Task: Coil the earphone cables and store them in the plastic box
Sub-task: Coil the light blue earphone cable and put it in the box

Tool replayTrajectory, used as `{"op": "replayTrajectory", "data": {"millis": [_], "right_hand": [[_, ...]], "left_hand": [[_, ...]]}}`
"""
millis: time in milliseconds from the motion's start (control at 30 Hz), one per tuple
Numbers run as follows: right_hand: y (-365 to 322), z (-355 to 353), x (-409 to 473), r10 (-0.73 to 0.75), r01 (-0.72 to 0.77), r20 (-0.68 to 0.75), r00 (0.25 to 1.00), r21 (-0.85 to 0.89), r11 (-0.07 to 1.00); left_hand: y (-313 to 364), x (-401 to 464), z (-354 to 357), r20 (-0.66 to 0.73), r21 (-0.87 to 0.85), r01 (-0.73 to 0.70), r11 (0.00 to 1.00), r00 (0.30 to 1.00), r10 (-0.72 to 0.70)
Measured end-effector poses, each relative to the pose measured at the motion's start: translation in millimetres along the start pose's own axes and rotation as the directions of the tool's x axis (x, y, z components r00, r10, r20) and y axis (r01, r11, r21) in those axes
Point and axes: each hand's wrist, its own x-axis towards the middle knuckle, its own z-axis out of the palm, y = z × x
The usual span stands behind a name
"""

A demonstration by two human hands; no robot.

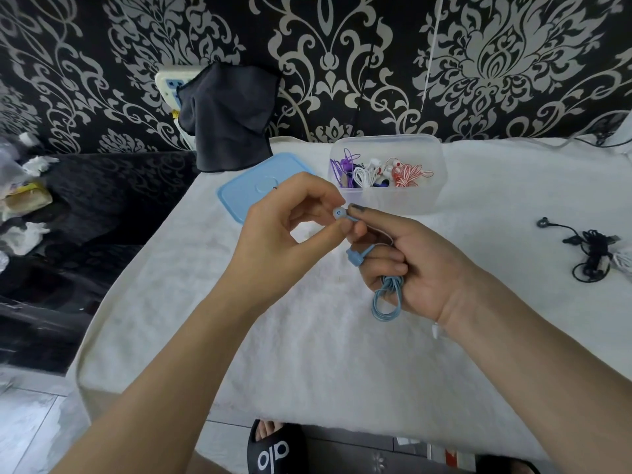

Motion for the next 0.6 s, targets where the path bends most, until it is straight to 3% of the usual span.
{"op": "replayTrajectory", "data": {"millis": [267,433,600], "right_hand": [[-1.8,-1.2,0.1,0.016,-0.016,0.005,1.0,0.004,1.0],[0.9,-1.7,-0.7,0.037,-0.037,-0.001,0.999,0.016,0.999],[-0.6,-0.9,1.1,0.027,-0.027,0.003,1.0,0.017,0.999]], "left_hand": [[-7.6,1.3,-1.1,-0.012,0.105,-0.016,0.994,1.0,0.018],[-7.6,1.8,3.0,0.015,-0.084,0.154,0.984,0.988,-0.153],[-5.6,-0.1,1.8,0.035,-0.178,0.188,0.966,0.982,-0.185]]}}
